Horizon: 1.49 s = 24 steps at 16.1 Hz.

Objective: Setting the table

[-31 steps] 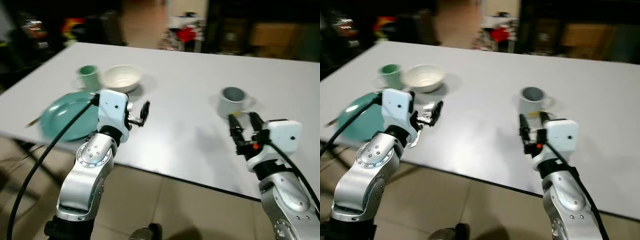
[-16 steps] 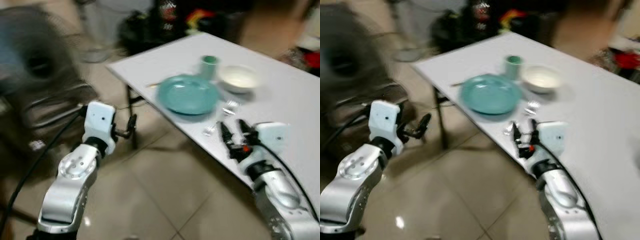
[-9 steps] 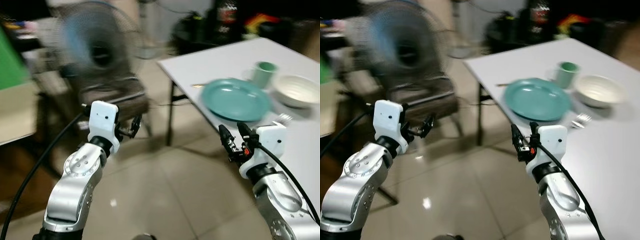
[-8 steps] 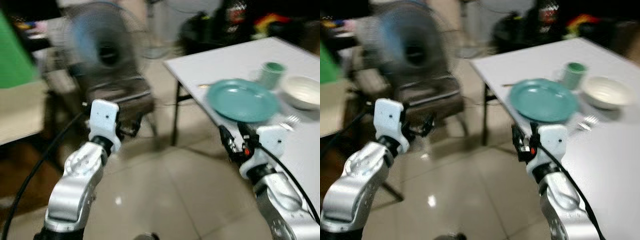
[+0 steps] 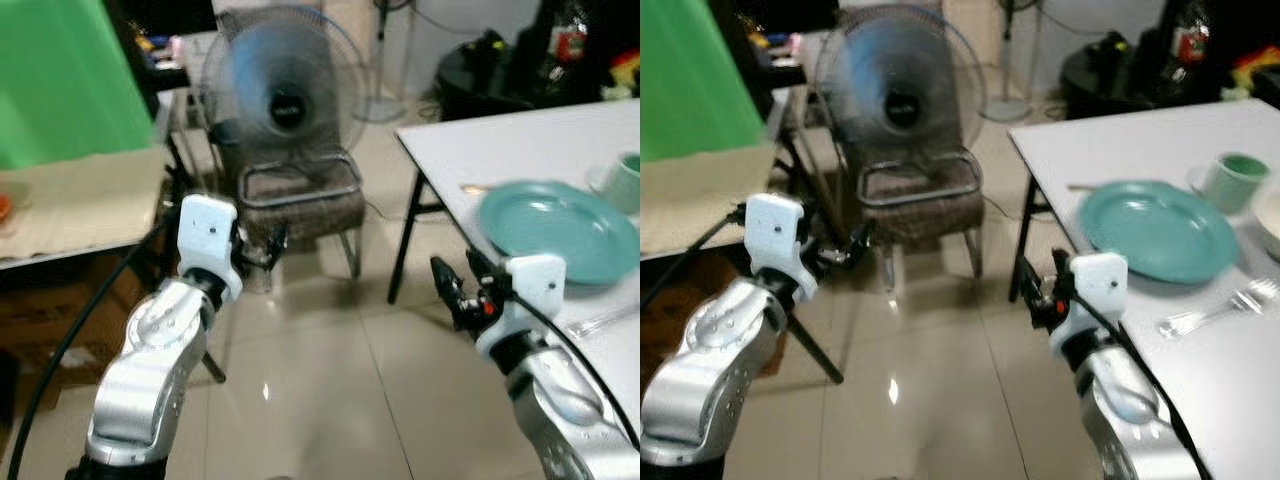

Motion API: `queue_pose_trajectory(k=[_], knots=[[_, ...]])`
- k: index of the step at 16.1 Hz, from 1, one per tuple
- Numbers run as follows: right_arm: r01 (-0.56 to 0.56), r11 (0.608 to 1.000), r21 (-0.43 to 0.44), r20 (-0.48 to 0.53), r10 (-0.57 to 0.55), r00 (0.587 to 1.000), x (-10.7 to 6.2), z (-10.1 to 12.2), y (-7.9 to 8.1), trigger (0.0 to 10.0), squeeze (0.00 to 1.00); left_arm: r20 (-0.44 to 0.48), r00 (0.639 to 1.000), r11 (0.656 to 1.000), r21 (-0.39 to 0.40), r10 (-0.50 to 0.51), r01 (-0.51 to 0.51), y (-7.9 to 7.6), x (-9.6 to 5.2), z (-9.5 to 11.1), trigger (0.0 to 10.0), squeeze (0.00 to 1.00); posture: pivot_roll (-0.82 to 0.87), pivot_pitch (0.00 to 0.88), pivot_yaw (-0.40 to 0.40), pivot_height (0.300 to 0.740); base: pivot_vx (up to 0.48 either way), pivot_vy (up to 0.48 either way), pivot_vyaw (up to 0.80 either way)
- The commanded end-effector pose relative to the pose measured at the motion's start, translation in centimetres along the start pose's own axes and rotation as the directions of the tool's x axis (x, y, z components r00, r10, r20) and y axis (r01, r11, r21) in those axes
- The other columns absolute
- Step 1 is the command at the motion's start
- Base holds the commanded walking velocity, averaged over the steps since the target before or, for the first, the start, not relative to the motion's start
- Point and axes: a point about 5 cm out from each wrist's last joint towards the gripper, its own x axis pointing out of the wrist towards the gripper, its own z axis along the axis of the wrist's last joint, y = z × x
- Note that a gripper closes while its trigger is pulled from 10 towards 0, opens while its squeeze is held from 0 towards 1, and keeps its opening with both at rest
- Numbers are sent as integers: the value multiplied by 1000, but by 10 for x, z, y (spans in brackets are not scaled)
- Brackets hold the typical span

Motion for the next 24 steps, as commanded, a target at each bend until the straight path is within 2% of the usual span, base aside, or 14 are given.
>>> queue_pose_trajectory(k=[1, 9, 17, 18, 19, 24], knots=[[-42, 999, 3, -4, 42, 999, 2, 0, 4, 10000, 275, -5, 1000, 1000, -9, 12, -12, 4, -2, -1, 10000, 0, 9, 0, 48, 740, 255, 0, 800], [-114, 993, -17, -20, 114, 993, 6, -1, 10, 10000, 259, -6, 999, 999, -20, 38, -38, 7, -6, -1, 10000, 0, 27, 0, 26, 740, 308, 0, 800], [-113, 994, -13, -21, 112, 993, 5, -4, 15, 10000, 251, -35, 999, 1000, 12, 24, -24, 11, -12, -6, 10000, 0, 46, 0, 33, 740, 335, 0, 800], [-93, 996, -4, -17, 93, 996, 5, -4, 13, 10000, 169, -32, 999, 1000, 19, 20, -19, 11, -11, -5, 10000, 0, 46, 0, 33, 740, 334, 0, 0], [-76, 997, 8, -10, 76, 997, 5, -5, 13, 10000, 0, -31, 999, 999, 26, 22, -21, 13, -10, -4, 10000, 0, 46, 0, 37, 740, 334, 0, 0], [-54, 998, 36, -10, 55, 998, 7, -7, 12, 10000, 0, -37, 999, 999, 36, 15, -14, 13, -10, -6, 10000, 0, 52, 0, 41, 740, 328, 0, 0]])
